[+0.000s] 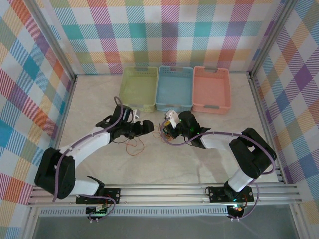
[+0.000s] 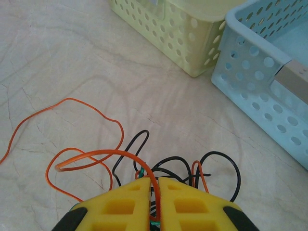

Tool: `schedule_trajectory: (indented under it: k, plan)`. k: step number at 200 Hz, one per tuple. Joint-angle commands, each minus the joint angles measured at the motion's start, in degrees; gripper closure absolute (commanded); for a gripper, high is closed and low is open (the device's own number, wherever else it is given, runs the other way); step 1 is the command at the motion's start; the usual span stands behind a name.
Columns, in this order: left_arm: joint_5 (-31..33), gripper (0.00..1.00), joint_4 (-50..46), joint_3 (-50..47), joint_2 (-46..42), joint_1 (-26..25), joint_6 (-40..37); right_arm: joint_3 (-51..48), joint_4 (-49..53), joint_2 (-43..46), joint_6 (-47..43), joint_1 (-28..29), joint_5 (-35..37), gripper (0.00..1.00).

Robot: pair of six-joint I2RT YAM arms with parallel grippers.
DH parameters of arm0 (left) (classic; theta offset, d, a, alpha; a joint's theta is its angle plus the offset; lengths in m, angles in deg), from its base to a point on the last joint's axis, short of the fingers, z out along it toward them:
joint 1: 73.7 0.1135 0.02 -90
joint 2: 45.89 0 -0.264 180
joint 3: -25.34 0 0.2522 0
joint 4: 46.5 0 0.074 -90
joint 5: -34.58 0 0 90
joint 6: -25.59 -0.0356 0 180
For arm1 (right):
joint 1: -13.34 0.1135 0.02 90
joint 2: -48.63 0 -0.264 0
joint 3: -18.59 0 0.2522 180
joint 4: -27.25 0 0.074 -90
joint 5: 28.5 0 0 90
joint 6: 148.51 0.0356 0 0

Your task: Untangle the cables

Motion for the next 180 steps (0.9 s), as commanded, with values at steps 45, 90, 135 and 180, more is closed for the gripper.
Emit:
schedule_trajectory:
  k: [45, 90, 135, 180]
  plan:
    - [-7.63, 0.23, 4.36, 9.62, 12.57, 0.14, -4.40, -0.16, -1.43, 0.82, 1.46, -0.64, -2.19, 0.86]
    - [-6.80, 0.28, 5.14, 13.21, 16.88, 0.09, -5.73, 0.13, -1.07, 0.63, 1.55, -0.64, -2.54, 0.86]
    - [-9.51, 0.39, 3.49, 17.67, 22.68, -0.83, -7.42, 0.17, -0.80, 0.53, 1.44, -0.69, -2.62, 0.86]
    - [-12.34, 0.41, 7.33, 15.61, 23.41, -0.98, -6.12, 0.39, -0.56, 0.40, 1.32, -0.69, -2.62, 0.86]
